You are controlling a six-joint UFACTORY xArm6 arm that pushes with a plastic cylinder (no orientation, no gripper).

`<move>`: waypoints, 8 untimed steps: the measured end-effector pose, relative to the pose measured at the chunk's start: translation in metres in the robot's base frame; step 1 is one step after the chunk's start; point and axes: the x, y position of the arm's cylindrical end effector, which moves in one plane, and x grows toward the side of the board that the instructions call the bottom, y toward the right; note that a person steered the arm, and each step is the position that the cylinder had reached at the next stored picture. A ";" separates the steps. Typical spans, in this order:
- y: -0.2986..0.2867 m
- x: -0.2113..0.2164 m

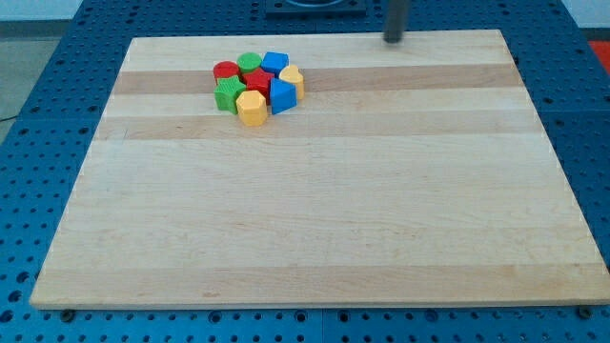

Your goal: Move yellow heart diagonally to the red circle

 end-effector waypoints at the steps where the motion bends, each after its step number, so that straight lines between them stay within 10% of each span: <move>1: -0.075 0.003; 5: -0.294 0.032; 8: -0.243 0.079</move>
